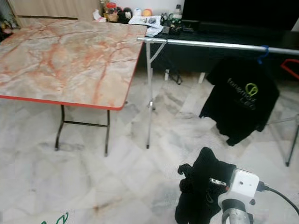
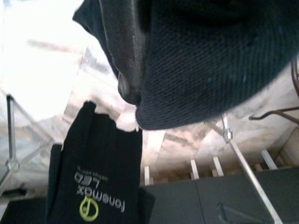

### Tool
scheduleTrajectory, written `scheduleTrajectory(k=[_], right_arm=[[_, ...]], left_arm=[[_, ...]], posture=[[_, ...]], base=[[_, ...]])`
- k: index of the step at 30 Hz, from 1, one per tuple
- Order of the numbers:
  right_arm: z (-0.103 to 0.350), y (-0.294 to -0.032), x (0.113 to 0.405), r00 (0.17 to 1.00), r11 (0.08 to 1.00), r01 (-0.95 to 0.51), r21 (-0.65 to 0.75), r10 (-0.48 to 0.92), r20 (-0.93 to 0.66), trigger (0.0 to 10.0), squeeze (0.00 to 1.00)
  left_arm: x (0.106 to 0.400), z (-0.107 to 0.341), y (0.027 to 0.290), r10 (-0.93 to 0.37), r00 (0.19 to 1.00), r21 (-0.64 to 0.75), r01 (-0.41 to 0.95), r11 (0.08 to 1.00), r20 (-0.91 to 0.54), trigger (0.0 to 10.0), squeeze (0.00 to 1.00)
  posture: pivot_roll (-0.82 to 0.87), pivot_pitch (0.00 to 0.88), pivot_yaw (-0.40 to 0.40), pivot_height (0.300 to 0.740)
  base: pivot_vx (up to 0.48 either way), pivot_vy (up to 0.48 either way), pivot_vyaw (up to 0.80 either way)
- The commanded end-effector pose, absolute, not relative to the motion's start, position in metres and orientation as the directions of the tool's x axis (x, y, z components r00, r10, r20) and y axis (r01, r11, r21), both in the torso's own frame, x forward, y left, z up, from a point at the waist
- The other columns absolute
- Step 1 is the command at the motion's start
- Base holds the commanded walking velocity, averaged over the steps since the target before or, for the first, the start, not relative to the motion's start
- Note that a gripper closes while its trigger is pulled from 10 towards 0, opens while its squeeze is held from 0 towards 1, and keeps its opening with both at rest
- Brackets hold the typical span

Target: Hang hanger

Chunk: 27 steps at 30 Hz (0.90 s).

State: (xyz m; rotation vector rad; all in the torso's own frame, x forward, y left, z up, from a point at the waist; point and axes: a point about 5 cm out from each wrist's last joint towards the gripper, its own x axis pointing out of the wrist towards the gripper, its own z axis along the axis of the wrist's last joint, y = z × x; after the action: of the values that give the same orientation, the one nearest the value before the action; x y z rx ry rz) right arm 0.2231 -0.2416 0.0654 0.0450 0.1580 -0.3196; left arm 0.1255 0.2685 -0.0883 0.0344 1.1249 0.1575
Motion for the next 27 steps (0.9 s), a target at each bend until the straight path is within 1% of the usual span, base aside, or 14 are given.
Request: scheduleTrajectory(k=[1,5,12,16,19,27], right_arm=[[0.075,-0.242,0.226,0.943,0.948,0.317,0.029,-0.312,-0.115,10.0,0.00],[0.075,-0.242,0.229,0.945,0.949,0.314,0.027,-0.310,-0.107,10.0,0.00],[0.077,-0.240,0.234,0.949,0.952,0.304,0.032,-0.300,-0.095,10.0,0.00],[0.078,-0.239,0.236,0.951,0.954,0.299,0.030,-0.295,-0.087,10.0,0.00],[0.080,-0.240,0.237,0.952,0.954,0.299,0.033,-0.296,-0.077,10.0,0.00],[0.081,-0.242,0.238,0.952,0.954,0.300,0.028,-0.298,-0.067,10.0,0.00]], left_arm=[[0.115,-0.089,0.276,0.158,0.390,0.122,-0.115,0.986,-0.907,10.0,0.00],[0.106,-0.090,0.280,0.160,0.374,0.123,-0.119,0.985,-0.914,10.0,0.00],[0.103,-0.090,0.281,0.162,0.370,0.124,-0.123,0.985,-0.915,10.0,0.00],[0.102,-0.091,0.279,0.158,0.369,0.121,-0.121,0.985,-0.916,10.0,0.00],[0.103,-0.094,0.271,0.149,0.369,0.114,-0.114,0.987,-0.918,10.0,0.00],[0.104,-0.095,0.268,0.145,0.368,0.113,-0.107,0.988,-0.918,10.0,0.00]], posture=[[0.02,0.111,0.002,0.740],[0.02,0.093,0.003,0.740],[0.02,0.073,0.002,0.740],[0.02,0.064,0.005,0.740],[0.02,0.056,0.005,0.740],[0.01,0.038,0.008,0.740]], base=[[0.000,0.472,0.00],[0.000,0.472,0.00],[0.000,0.472,0.00],[0.000,0.472,0.00],[0.000,0.472,0.00],[0.000,0.441,0.00]])
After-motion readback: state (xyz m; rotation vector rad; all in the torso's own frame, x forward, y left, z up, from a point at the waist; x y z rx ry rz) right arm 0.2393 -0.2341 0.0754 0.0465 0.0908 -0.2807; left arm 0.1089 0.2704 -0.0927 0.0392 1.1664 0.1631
